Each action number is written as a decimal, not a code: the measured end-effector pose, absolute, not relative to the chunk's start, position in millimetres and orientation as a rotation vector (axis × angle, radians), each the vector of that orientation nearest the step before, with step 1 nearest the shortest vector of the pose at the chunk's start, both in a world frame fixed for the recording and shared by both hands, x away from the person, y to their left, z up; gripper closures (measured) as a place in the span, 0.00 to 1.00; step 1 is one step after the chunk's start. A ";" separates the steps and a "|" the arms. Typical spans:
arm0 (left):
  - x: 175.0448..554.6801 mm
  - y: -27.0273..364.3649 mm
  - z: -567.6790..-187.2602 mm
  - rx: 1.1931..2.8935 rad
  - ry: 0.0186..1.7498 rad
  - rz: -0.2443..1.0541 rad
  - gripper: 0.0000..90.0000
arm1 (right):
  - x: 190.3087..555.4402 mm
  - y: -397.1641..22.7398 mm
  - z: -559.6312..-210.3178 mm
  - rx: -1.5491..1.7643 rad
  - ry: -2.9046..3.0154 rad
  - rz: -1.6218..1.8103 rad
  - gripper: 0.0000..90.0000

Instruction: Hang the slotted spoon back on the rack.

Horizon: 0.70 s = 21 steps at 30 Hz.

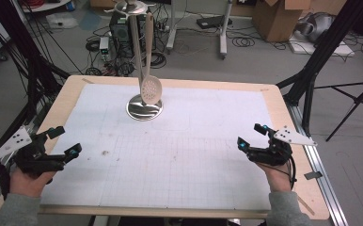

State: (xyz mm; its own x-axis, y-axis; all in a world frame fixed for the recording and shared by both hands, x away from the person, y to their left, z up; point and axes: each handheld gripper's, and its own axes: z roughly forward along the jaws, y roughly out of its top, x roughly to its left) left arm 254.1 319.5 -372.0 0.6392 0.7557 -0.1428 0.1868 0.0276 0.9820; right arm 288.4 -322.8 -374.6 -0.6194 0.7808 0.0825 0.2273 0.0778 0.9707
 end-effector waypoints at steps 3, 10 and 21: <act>255.0 318.0 -373.8 1.518 0.823 0.531 0.02 | 282.8 -330.2 -380.2 1.005 1.873 1.574 0.12; 255.6 319.7 -376.6 1.515 0.836 0.554 0.02 | 267.8 -346.6 -395.2 1.037 1.806 1.546 0.12; 256.3 334.1 -386.0 1.496 0.887 0.593 0.02 | 249.4 -370.3 -409.5 1.123 1.670 1.519 0.12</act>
State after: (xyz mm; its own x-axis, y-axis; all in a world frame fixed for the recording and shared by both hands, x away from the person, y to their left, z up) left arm 256.3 334.1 -386.0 0.5740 0.8079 -0.1335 0.1848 0.0310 0.9823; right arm 249.4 -370.3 -409.5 -0.4540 0.8852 0.1018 0.1849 -0.0181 0.9826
